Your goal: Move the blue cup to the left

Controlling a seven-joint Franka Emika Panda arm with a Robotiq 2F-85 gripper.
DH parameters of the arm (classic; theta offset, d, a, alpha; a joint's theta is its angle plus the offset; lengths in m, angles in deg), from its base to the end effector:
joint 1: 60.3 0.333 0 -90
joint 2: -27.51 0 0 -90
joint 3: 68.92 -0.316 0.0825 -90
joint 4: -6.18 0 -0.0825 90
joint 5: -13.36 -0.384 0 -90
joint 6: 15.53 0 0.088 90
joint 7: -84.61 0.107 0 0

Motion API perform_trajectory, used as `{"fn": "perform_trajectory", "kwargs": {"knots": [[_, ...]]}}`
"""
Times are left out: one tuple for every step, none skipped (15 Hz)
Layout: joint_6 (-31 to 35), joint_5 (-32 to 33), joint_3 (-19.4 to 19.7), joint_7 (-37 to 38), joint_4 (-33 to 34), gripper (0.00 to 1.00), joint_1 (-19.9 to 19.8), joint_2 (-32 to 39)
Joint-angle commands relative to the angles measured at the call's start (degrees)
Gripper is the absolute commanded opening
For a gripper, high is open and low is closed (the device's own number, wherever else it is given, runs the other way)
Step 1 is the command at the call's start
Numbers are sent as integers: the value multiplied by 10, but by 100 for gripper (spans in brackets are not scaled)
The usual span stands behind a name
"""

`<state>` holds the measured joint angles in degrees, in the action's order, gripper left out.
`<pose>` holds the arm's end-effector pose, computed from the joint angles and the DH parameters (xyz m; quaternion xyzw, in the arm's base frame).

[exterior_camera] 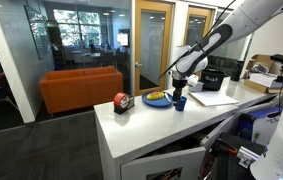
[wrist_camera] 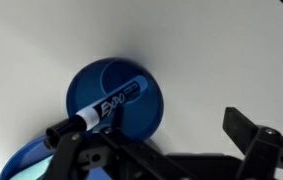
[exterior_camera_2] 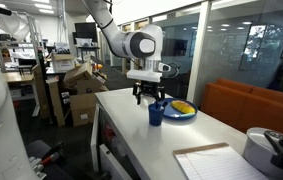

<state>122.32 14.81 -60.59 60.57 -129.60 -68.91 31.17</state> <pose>0.4781 -0.1460 0.2959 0.9973 0.0715 -0.0173 0.0074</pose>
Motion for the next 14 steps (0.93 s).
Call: {"fn": "perform_trajectory", "kwargs": {"knots": [[30, -11, 1, -22, -8, 100, -8, 5], [34, -10, 2, -23, -10, 100, -9, 6], [40, -10, 3, -23, -12, 100, -11, 6], [44, -10, 4, -24, -14, 100, -12, 7], [46, -10, 4, -24, -15, 100, -13, 7], [49, -10, 4, -25, -16, 100, -14, 7], [53, -7, 4, -22, -18, 80, -15, 7], [57, -6, 5, -23, -19, 73, -15, 6], [60, -4, 5, -22, -21, 66, -15, 5], [63, -3, 4, -21, -22, 58, -15, 5], [70, 3, 2, -13, -33, 51, -11, -1], [73, 6, 1, -11, -35, 45, -10, -2], [78, 8, 1, -9, -39, 37, -8, -2], [83, 10, 0, -8, -42, 31, -8, -3]]}}
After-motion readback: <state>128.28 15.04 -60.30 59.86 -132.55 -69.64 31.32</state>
